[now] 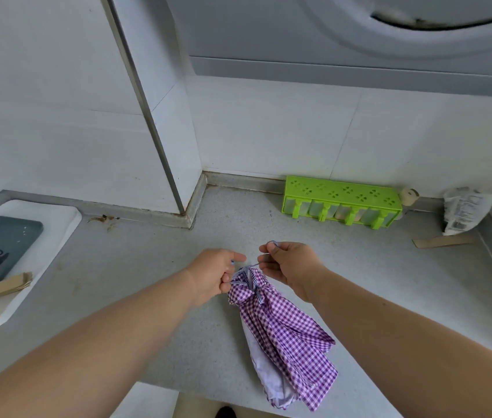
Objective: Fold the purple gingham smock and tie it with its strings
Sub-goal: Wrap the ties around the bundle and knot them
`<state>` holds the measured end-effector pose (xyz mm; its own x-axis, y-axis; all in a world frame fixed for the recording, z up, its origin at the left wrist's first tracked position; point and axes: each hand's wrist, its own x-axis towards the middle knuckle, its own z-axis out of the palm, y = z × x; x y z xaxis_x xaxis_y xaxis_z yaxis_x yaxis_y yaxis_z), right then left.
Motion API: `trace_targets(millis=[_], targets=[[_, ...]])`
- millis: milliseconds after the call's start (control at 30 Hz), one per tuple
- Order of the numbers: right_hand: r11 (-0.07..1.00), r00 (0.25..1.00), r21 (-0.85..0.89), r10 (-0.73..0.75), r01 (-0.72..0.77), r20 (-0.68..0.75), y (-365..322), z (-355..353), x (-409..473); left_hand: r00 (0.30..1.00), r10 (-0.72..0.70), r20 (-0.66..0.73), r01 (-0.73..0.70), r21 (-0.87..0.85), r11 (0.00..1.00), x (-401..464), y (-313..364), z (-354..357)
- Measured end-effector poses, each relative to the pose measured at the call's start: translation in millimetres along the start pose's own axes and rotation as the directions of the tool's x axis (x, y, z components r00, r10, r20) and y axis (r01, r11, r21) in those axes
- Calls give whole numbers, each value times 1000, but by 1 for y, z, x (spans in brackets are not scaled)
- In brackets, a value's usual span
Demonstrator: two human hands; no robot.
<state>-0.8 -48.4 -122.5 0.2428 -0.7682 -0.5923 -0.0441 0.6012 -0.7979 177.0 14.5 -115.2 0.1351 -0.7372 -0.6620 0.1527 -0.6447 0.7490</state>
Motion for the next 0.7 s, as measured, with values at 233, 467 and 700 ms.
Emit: trace_targets(millis=[233,467,700], targets=[[986,999,-165,13,-19,-34,9,30,39,988,-70,-140,65,-38,997,38,-16,-18],[966,999,-254,52,-54,-13,18,46,66,983,-65,-172,55,-63,997,58,-31,-37],[955,999,-294,44,-39,12,26,58,73,959,-191,-211,176,-86,981,71,-44,-46]])
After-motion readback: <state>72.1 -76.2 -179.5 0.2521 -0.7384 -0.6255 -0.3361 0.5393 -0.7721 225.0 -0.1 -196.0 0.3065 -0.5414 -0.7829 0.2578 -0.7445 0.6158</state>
